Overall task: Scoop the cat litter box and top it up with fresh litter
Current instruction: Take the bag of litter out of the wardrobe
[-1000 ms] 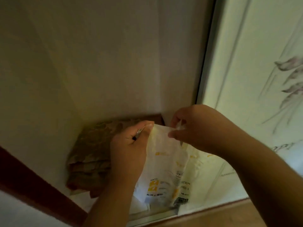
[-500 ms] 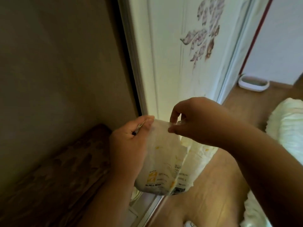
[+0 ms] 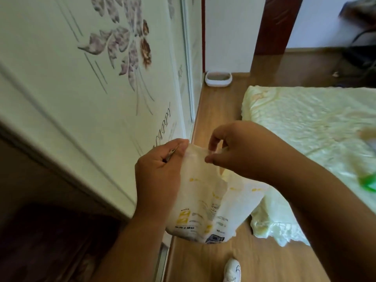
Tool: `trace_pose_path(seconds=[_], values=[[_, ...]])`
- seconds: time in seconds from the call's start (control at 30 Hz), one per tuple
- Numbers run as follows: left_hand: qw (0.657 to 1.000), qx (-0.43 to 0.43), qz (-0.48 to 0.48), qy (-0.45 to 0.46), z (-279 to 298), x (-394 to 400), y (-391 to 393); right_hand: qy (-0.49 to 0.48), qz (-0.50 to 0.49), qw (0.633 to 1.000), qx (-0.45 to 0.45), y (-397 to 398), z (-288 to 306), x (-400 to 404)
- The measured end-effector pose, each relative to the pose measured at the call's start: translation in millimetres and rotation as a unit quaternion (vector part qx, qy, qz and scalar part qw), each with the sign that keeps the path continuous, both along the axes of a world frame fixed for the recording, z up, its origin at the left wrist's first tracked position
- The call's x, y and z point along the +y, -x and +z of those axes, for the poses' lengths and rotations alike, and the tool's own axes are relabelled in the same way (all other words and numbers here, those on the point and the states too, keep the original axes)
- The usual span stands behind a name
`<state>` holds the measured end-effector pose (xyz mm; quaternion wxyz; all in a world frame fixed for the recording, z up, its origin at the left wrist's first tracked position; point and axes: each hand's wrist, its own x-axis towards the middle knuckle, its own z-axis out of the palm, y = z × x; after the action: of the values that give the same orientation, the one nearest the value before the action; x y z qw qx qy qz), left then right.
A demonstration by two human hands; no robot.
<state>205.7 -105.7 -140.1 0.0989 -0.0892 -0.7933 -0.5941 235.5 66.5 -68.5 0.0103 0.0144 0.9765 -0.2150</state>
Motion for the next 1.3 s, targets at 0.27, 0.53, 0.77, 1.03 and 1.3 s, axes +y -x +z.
trace_pose_path(seconds=[0.27,0.53,0.77,1.03,1.3], values=[[0.998,-0.03,-0.035,-0.035,-18.1,107.4,39.3,-0.004,-0.05,0.999,-0.009,27.5,-14.4,100.6],[0.995,-0.039,-0.071,-0.058,-15.6,187.7,84.3,-0.009,-0.102,0.995,0.009,65.8,-18.5,183.3],[0.995,-0.027,-0.094,-0.029,-19.0,246.3,147.7,-0.001,-0.143,0.99,-0.004,120.2,-30.7,244.3],[0.99,-0.061,-0.118,-0.053,-38.4,295.4,265.7,-0.006,-0.157,0.987,-0.025,229.8,-47.1,285.2],[0.984,-0.072,-0.162,-0.022,-40.7,340.6,402.4,-0.031,-0.181,0.982,-0.052,356.4,-45.2,327.2]])
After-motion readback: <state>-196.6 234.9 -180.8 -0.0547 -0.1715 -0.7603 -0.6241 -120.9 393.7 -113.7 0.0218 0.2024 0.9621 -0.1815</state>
